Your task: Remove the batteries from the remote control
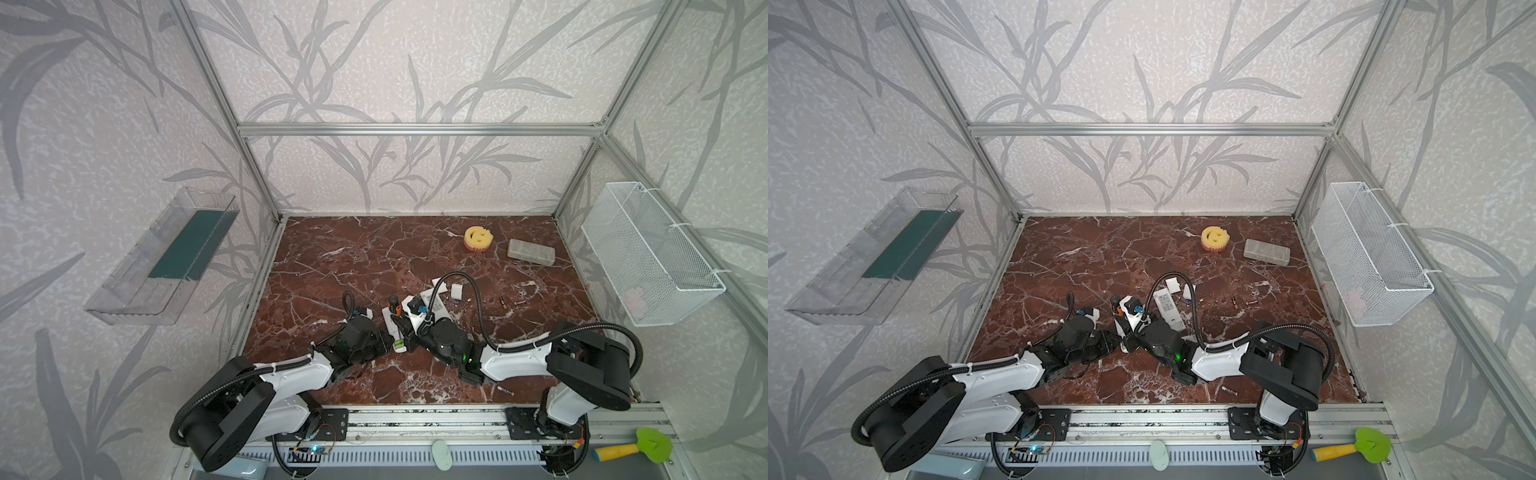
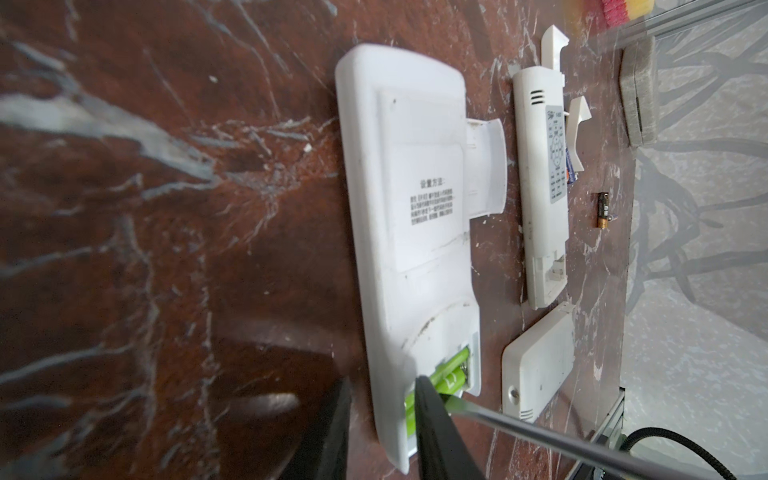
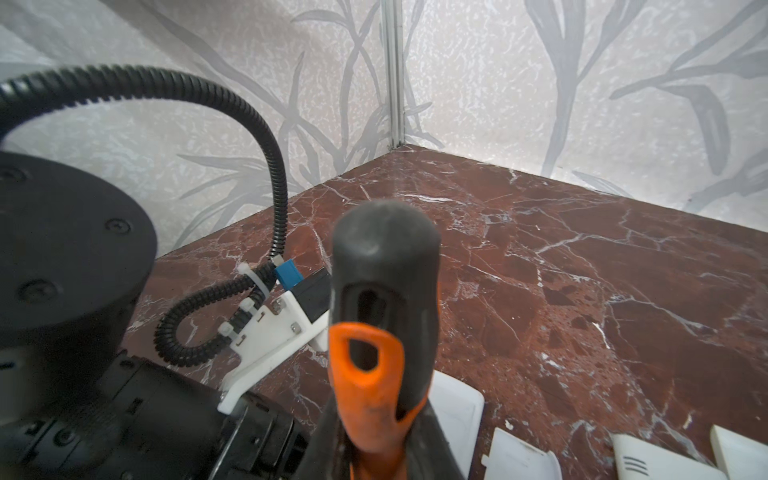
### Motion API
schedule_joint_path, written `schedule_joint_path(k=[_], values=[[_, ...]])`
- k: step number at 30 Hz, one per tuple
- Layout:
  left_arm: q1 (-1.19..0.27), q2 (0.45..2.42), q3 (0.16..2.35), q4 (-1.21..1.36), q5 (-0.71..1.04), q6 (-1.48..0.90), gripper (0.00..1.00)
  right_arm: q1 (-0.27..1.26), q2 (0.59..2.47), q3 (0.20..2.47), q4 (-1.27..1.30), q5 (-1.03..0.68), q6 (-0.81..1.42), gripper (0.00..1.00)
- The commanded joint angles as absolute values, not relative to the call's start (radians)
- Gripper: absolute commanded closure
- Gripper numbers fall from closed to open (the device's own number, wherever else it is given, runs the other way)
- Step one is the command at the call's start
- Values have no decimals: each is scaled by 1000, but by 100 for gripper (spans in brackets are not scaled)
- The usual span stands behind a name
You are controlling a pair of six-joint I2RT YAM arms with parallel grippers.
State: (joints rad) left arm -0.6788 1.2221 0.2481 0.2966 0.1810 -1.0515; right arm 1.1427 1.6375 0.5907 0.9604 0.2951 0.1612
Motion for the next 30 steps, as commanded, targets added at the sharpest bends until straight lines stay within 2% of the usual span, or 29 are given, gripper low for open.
schedule_joint_path(k=[1,7,16,22,30], values=[[-675,1240,277,270,181,-1064,71,1186,1634,575,836,433,183,100],[-675,1260,281,285,198,-1066,71,1243,1664,523,951,509,155,100],[-675,1258,287,263,187,-1073,72,1336,1685,517,953,626,147,100],[-674,1297,296,277,197,-1076,73,1368,1651,552,779,685,230,100],[-673,1343,309,295,218,-1072,73,1374,1623,625,584,705,221,100]])
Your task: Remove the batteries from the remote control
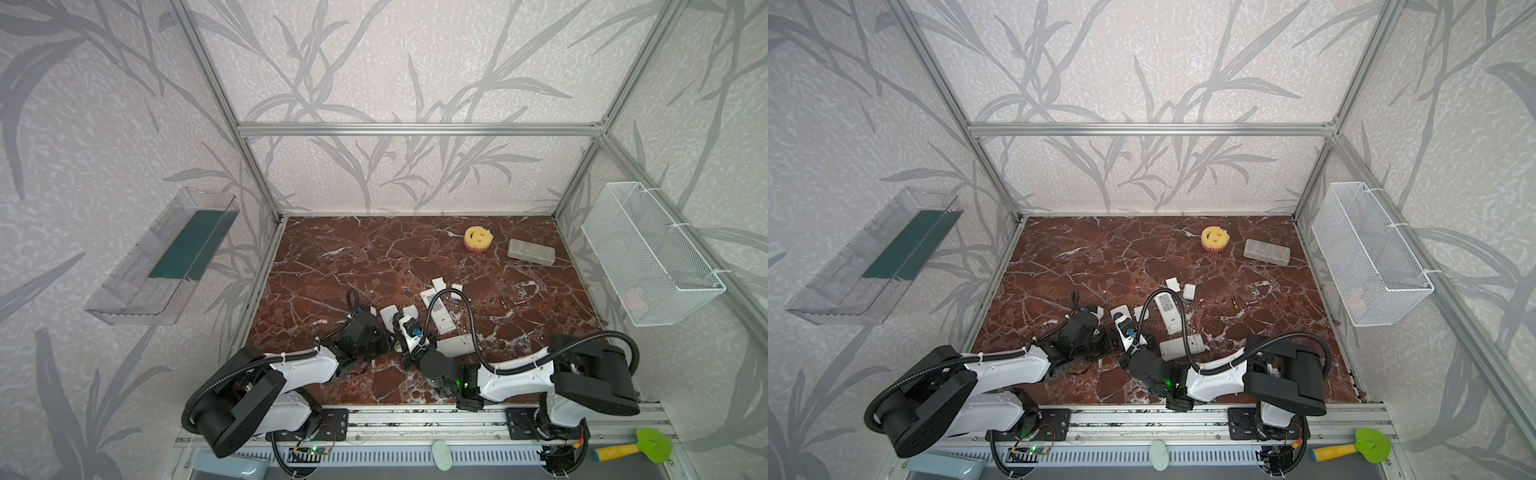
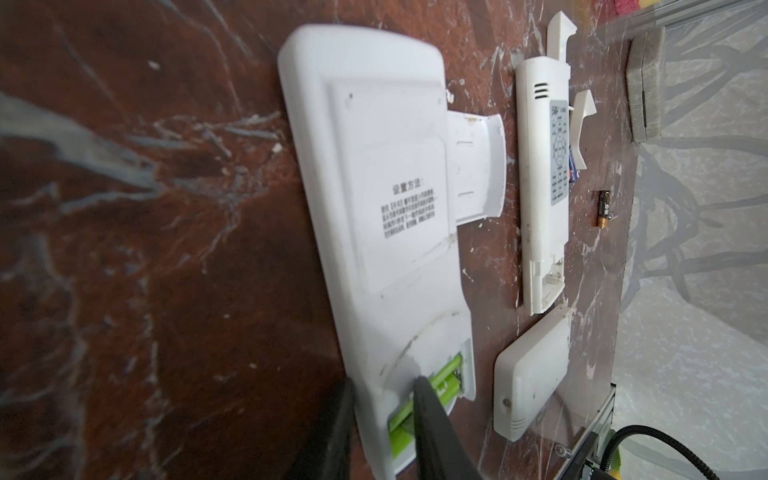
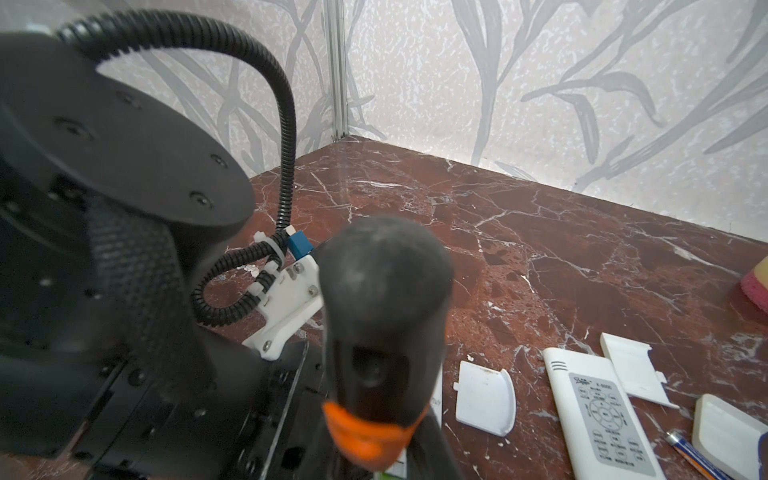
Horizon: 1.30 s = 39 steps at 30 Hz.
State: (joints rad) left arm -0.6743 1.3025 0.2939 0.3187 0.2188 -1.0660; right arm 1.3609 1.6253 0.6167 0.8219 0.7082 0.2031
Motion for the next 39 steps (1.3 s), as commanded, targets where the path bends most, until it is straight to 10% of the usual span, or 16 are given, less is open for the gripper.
schedule_joint_path(k=[1,31,39], values=[[-671,1345,311,293,215,-1070,73,1368,1621,648,537,693,221,100],[-651,1108,267,179,154,-996,58,1128,1701,892,272,331,212,100],[-708,894,173,153,186,-937,80,1111,1734,917,269,295,232,100]])
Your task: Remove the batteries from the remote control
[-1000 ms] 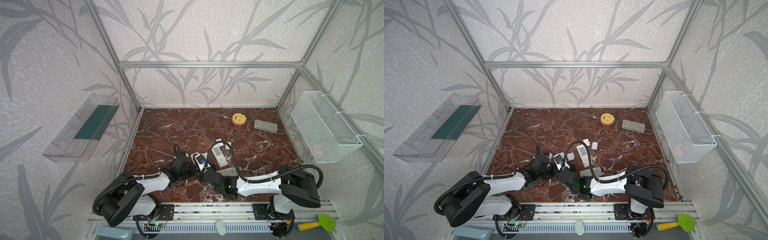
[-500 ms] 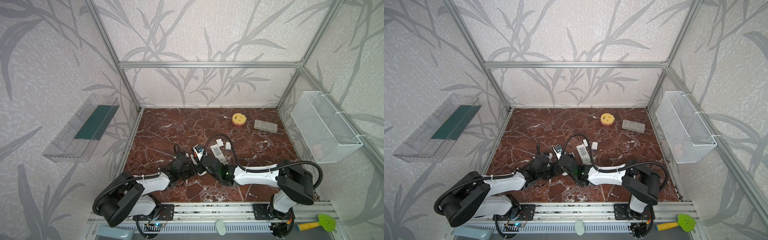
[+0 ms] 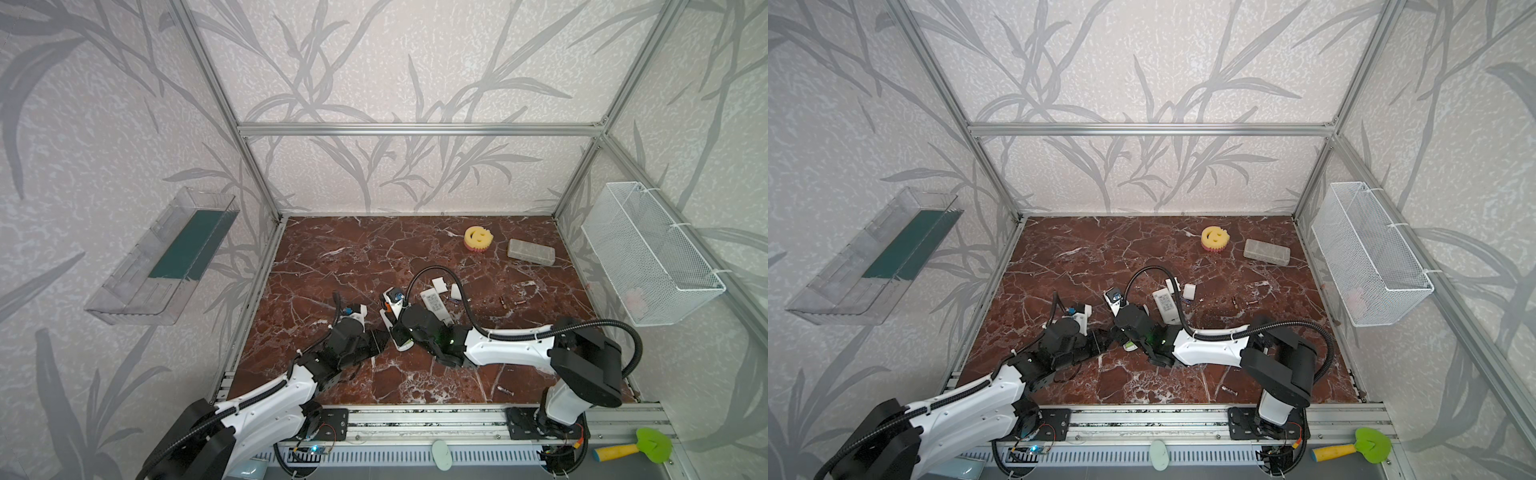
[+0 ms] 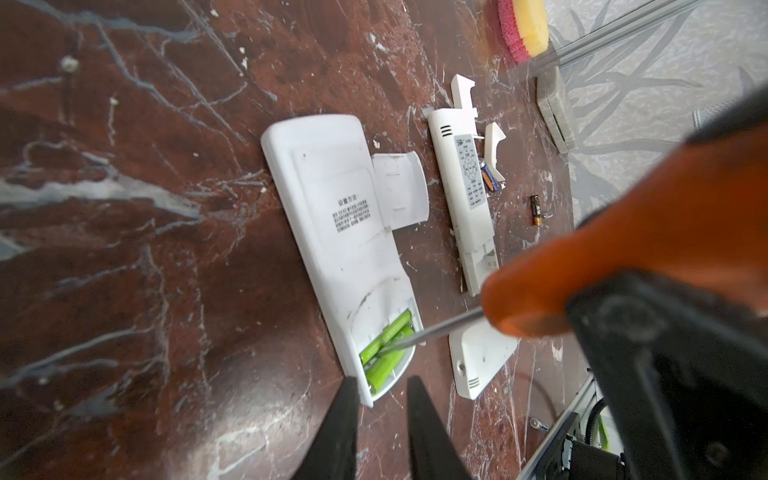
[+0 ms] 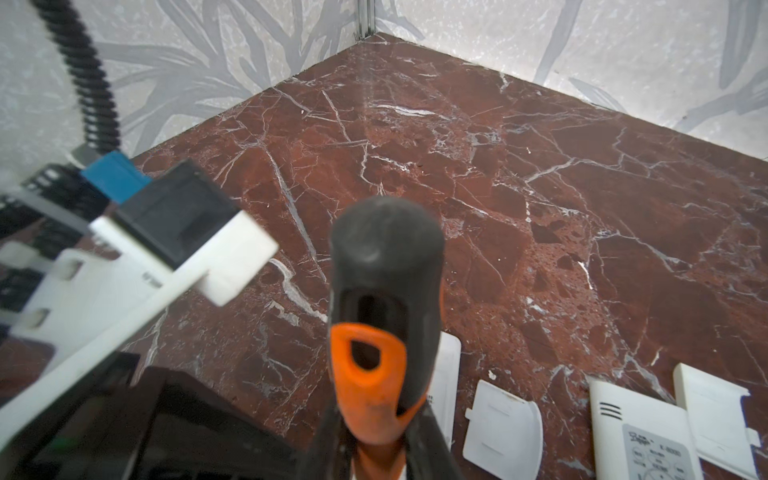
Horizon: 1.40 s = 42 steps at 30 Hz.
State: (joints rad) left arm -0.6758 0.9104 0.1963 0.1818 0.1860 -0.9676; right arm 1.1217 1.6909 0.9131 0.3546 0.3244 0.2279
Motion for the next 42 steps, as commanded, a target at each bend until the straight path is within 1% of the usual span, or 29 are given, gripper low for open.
schedule_joint_path(k=[1,4,7,11,15,21,23,24,26,32,36,39,42], values=[[-736,903,175,171,180,-934,81,1108,1738,920,266,291,236,100],[-792,968,187,253,171,-929,82,1100,1744,929,262,282,246,100],[-825,1074,193,370,173,-939,84,1092,1748,931,258,273,258,100],[-842,1234,197,512,198,-952,85,1075,1755,931,250,246,278,100],[-852,1330,196,605,223,-972,89,1063,1759,934,245,226,286,100],[-859,1364,205,584,222,-968,90,1035,1772,964,218,155,295,100],[-859,1361,203,576,217,-964,90,1029,1785,984,199,103,304,100],[-859,1359,204,572,214,-961,90,991,1794,995,188,69,310,100],[-859,1352,198,562,210,-951,90,969,1816,1020,168,11,316,100],[-859,1325,164,565,179,-950,90,939,1846,1055,133,-45,297,100],[-859,1359,173,583,186,-942,89,930,1846,1058,131,-55,299,100],[-859,1401,179,636,212,-942,88,918,1845,1062,133,-76,308,100],[-859,1423,176,670,223,-944,83,893,1837,1061,147,-124,343,100]])
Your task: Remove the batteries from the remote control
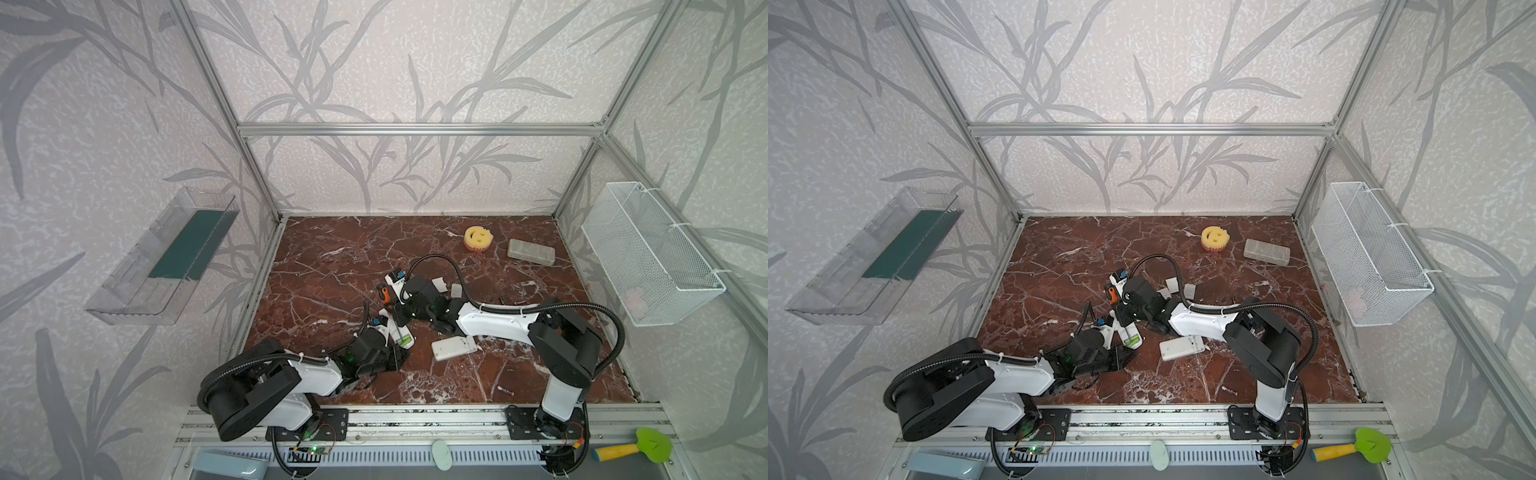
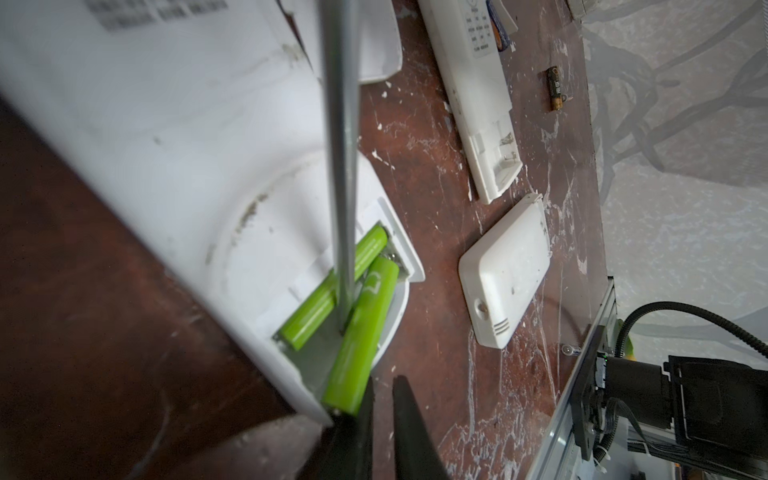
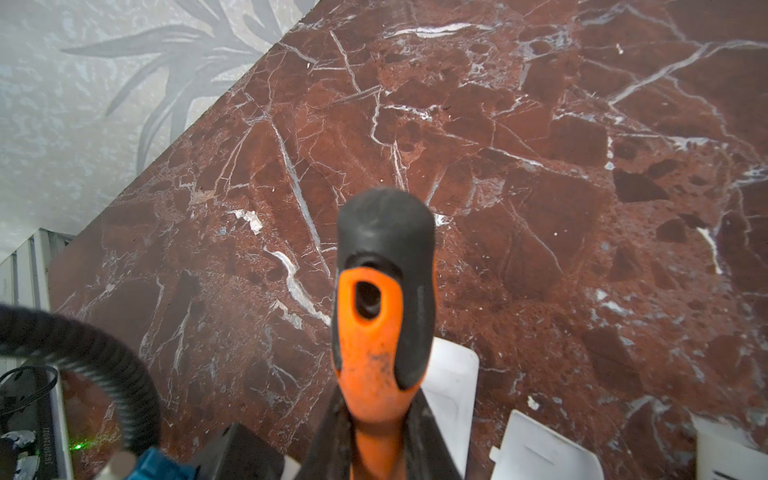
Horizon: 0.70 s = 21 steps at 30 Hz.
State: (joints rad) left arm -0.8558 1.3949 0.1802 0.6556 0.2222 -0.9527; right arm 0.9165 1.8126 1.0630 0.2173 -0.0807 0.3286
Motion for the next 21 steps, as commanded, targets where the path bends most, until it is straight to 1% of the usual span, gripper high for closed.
schedule_joint_path(k=[1,9,17,21], values=[[-859,1425,174,676,223,-943,82,883,1832,1060,152,-139,353,100],[-859,1364,168,639,219,-924,82,861,1796,1058,138,-120,311,100],[-858,1300,170,575,213,-896,76,854,1722,1042,137,-117,279,100],[-858,1248,165,530,199,-885,75,854,1722,1039,133,-128,279,100]])
